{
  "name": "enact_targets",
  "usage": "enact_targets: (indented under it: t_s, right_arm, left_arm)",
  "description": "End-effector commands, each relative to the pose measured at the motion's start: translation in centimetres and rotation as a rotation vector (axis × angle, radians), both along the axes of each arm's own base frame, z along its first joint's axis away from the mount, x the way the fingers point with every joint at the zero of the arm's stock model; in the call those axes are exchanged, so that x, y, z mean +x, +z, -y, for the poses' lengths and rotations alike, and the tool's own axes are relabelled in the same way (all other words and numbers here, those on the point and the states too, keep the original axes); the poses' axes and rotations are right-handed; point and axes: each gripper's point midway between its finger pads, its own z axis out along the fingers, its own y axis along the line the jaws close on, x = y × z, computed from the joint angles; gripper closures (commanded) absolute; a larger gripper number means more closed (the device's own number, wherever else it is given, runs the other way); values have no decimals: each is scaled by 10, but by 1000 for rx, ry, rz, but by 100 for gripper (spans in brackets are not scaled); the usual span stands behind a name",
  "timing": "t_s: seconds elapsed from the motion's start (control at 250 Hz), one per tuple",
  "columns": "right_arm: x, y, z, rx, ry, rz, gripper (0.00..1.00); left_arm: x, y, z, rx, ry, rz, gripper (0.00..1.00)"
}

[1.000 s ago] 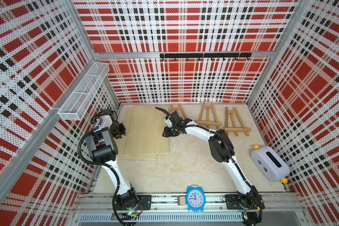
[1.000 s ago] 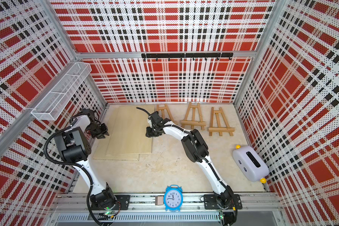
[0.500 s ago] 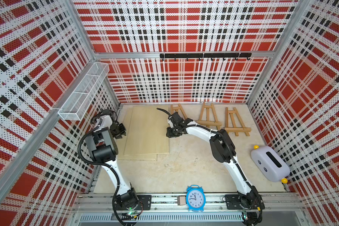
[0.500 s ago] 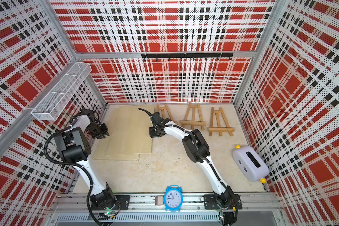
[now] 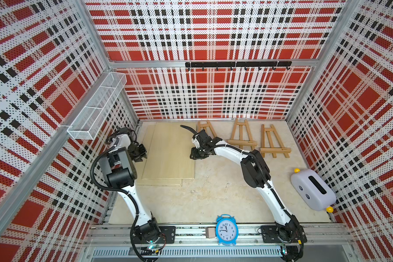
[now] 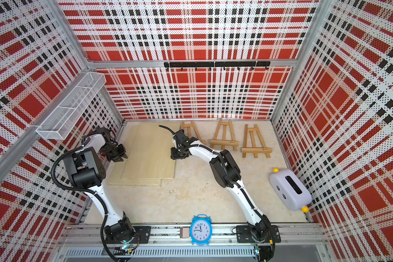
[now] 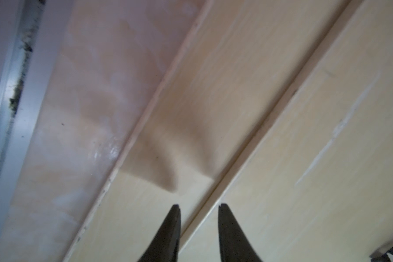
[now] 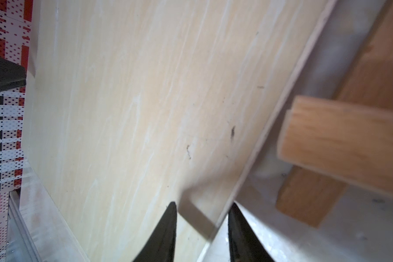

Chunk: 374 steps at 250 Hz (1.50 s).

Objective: Disassemble the easel
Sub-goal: Adjust the drawing board.

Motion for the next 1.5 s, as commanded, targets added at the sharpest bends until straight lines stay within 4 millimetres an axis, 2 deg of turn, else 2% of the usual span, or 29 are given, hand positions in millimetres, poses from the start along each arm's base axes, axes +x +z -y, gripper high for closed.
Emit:
enact_targets:
  t_s: [0.0,0.216,0.296,0.428,0.548,0.752,1.02,1.24,1.341,1.493]
  right_arm:
    - [4,8,-22,83,48,28,63]
    - [10,16,-31,110,59,38,63]
    - [10,13,-28,88,70,49,63]
    - [5,8,-24,94,62,40,63]
    - [4,4,-22,92,63,33,63]
    - [9,8,-22,93,56,37,63]
    - [17,10,-20,95,54,31,63]
    - [23,9,-17,91,49,20,63]
    - [25,10,-18,95,48,18,63]
    - [28,5,-17,93,42,5,63]
  left_arm:
    - [-11,-7,3,-17,-12,-42,67]
    - [-20,-9,1,-24,-8,-59,68]
    - [-19,-3,0,-39,6,-31,69]
    - [-6,18,-2,-57,24,67,70]
    - [9,31,1,-78,38,159,80]
    - [27,39,-3,-54,74,219,80]
    - [37,22,-21,-8,134,201,84]
    - [46,-1,-14,-3,114,170,84]
    - [44,-11,-12,7,104,145,85]
    - [38,-16,-15,14,107,128,85]
